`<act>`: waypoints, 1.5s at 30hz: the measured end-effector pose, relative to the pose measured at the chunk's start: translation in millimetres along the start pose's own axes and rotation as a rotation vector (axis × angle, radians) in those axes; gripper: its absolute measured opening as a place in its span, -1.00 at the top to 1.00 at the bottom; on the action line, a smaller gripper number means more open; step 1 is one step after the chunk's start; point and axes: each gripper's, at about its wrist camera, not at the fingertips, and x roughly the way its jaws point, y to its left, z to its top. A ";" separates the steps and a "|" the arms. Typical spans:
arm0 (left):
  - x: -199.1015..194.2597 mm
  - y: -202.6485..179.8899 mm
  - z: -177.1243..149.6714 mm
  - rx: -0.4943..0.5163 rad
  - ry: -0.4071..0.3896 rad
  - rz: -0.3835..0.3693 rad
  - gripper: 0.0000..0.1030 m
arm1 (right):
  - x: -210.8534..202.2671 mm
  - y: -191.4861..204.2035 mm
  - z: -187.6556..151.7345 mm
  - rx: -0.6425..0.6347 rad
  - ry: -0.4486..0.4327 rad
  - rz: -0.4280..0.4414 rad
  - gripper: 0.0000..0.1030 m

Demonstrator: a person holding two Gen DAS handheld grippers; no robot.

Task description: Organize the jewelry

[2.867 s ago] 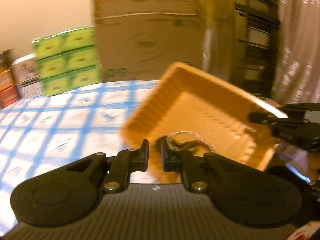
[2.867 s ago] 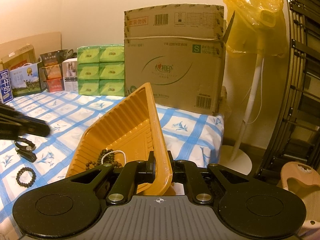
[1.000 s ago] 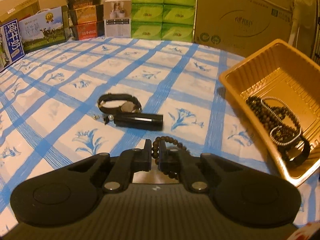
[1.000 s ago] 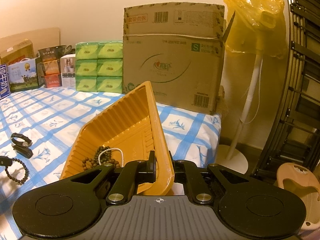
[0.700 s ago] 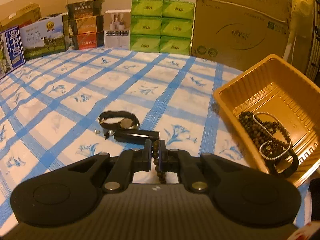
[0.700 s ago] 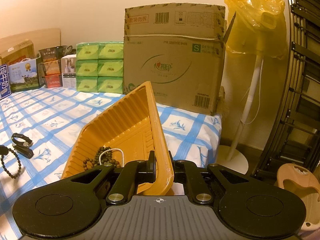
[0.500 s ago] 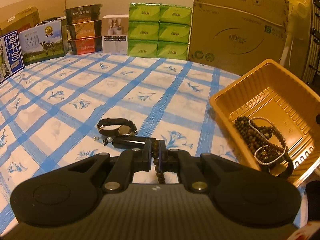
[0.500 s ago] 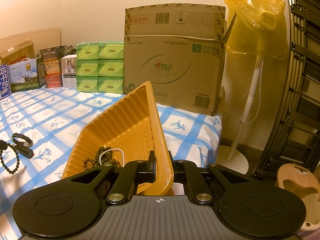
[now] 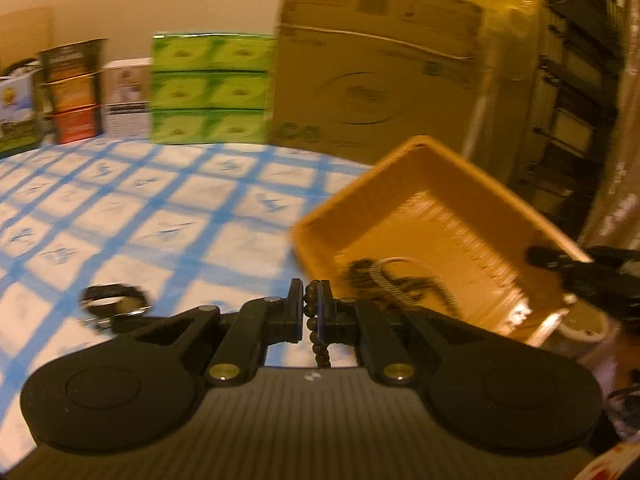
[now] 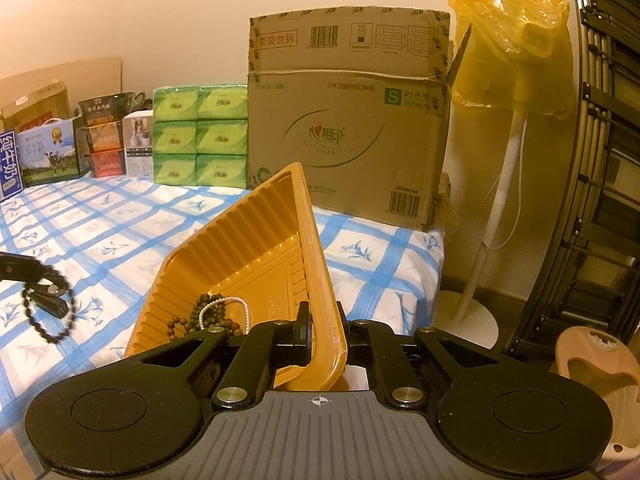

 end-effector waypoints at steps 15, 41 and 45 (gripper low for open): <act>44.7 -72.9 12.1 0.087 0.043 -0.198 0.90 | -0.7 0.9 1.3 0.020 -0.005 0.006 0.84; 50.1 -28.1 1.8 0.084 0.069 -0.091 0.85 | -0.2 -0.8 1.4 0.025 -0.004 0.006 0.84; 41.5 -11.5 -5.5 0.072 0.066 -0.046 0.84 | 0.2 -0.9 1.0 0.022 -0.004 0.005 0.84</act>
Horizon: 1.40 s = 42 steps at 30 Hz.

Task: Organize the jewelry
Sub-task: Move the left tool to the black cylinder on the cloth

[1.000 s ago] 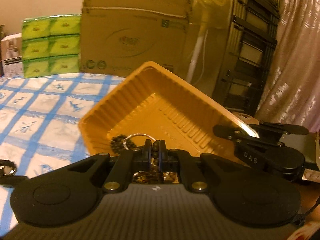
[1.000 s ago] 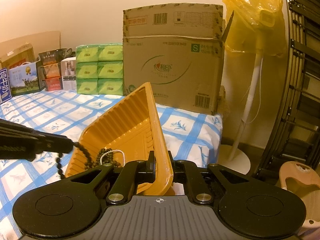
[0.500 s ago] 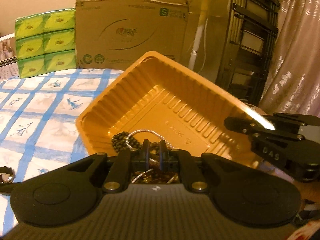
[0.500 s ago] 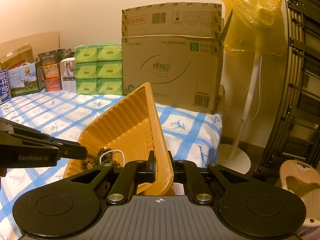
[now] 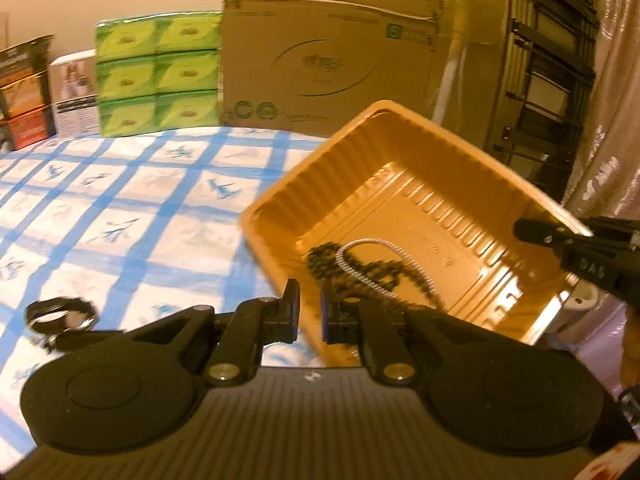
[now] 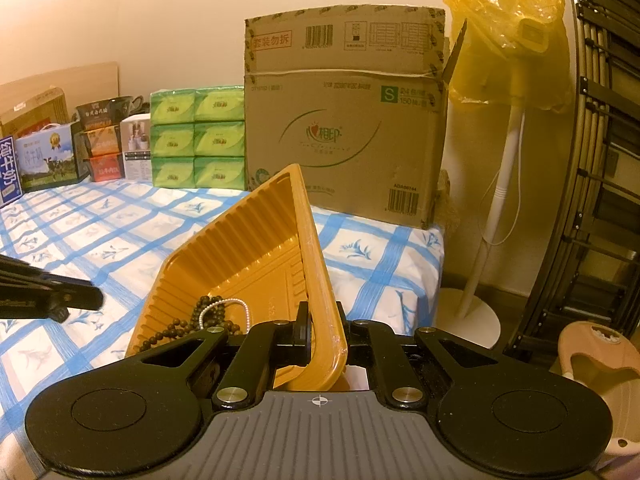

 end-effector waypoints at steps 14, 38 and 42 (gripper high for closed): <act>-22.1 62.7 -38.3 -0.121 0.068 0.218 0.74 | 0.6 0.3 -1.7 -0.005 -0.001 -0.001 0.84; -38.8 118.1 -55.6 -0.155 0.068 0.354 0.35 | -1.0 0.8 -4.0 -0.009 0.002 -0.005 0.84; -37.8 126.2 -53.5 -0.156 0.035 0.356 -0.40 | -0.8 1.0 -3.6 -0.009 0.002 -0.005 0.84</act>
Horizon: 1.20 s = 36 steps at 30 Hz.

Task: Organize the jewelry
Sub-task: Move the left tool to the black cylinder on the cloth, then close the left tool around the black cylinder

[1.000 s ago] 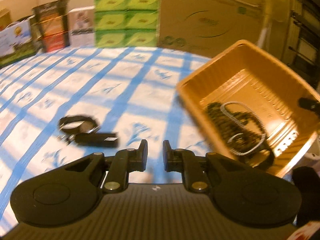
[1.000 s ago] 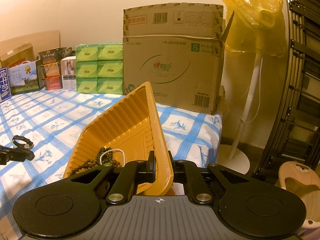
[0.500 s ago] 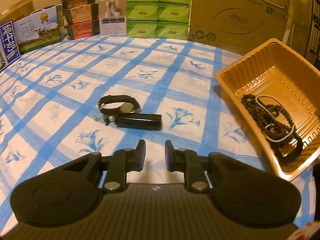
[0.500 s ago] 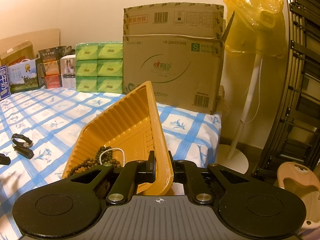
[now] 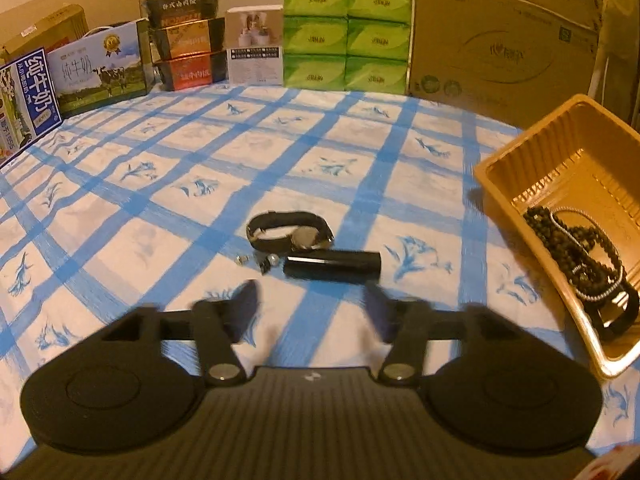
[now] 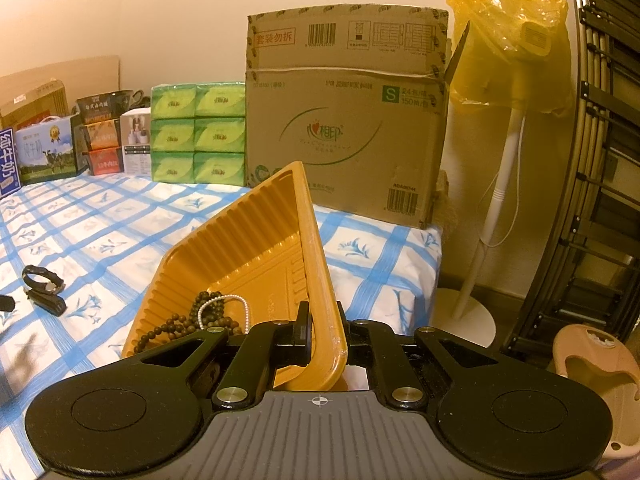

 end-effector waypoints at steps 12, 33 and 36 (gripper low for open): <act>36.7 -10.2 -0.5 0.076 -0.027 -0.037 -0.88 | 0.2 -1.2 -1.8 -0.003 0.001 -0.002 0.85; 79.5 -15.6 -0.5 0.073 -0.003 -0.021 -0.45 | 0.7 -11.4 -7.1 -0.006 0.010 -0.010 0.85; 76.3 -16.9 -0.7 0.077 -0.004 -0.018 -0.44 | 0.9 -12.0 -6.8 -0.007 0.010 -0.010 0.85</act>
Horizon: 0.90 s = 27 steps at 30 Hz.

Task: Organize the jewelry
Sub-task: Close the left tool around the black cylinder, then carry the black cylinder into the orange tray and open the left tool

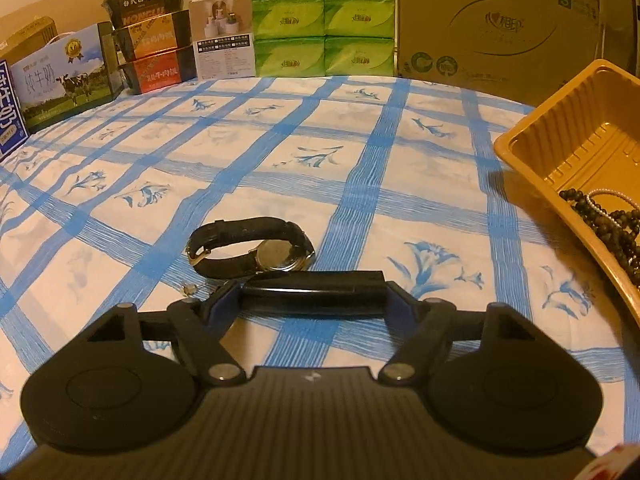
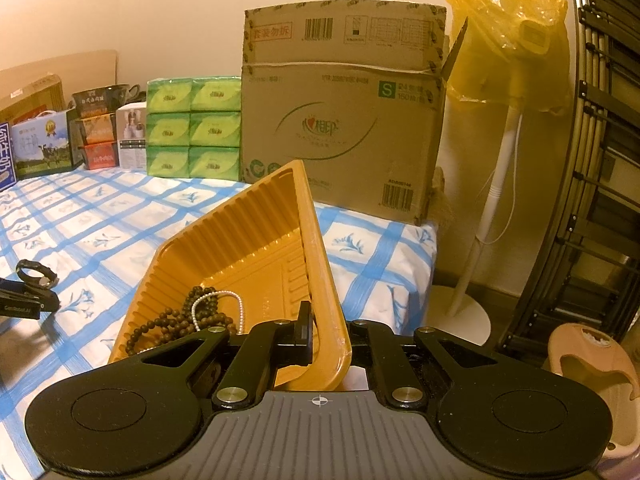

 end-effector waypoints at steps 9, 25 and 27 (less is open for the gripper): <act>-29.1 -7.5 -8.2 -0.014 -0.017 -0.025 -0.44 | -0.3 3.8 2.2 -0.001 0.000 0.001 0.85; -83.1 -66.2 -3.8 0.014 -0.062 -0.169 -0.44 | -3.5 9.7 6.5 -0.006 -0.005 0.007 0.85; -86.7 -77.3 -0.3 0.017 -0.070 -0.207 -0.44 | -3.9 9.5 6.7 -0.006 -0.005 0.009 0.85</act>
